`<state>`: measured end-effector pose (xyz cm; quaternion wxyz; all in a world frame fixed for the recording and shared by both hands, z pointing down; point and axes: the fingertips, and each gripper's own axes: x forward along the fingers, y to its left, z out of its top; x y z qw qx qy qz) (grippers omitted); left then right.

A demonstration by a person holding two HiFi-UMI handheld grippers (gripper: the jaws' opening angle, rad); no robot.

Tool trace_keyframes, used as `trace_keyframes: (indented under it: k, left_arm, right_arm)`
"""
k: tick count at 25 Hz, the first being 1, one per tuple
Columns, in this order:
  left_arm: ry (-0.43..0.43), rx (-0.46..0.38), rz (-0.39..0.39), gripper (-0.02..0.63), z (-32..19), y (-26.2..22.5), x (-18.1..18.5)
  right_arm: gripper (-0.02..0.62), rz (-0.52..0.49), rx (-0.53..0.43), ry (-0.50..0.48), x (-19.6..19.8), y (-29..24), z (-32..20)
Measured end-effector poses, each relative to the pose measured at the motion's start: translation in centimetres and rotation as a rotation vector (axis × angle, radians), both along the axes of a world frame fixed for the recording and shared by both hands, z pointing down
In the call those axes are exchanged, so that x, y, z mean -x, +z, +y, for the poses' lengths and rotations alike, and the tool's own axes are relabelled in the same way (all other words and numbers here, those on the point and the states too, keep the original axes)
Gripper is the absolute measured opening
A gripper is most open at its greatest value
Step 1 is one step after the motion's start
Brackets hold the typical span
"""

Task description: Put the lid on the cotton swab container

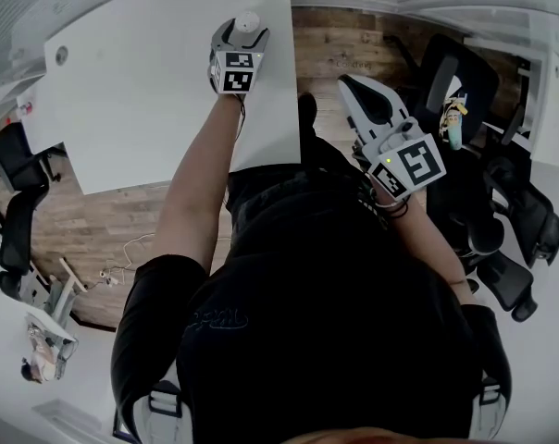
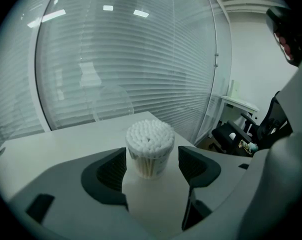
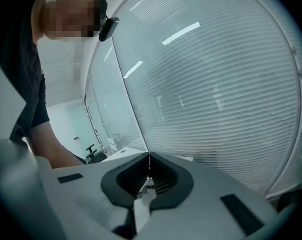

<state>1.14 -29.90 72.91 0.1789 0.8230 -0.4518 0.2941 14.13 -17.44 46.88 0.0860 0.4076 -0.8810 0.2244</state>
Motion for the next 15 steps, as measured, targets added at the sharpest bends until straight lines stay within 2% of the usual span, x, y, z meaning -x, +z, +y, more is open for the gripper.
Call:
trace_keyframes:
  k: [4,8,15]
  left_arm:
    - [-0.018,0.014,-0.002,0.333,-0.2,0.6,0.1]
    - [-0.059,0.01,-0.006,0.285,-0.3,1.2,0.9]
    - [-0.046,0.005,-0.035,0.273,-0.2,1.4,0.8]
  right_arm:
    - [0.023,0.004,0.004,0.009,-0.5,0.0,0.3]
    - [0.023,0.007,0.007,0.021,-0.9,0.1,0.5]
    - [0.023,0.008,0.008,0.018,-1.0,0.2,0.5]
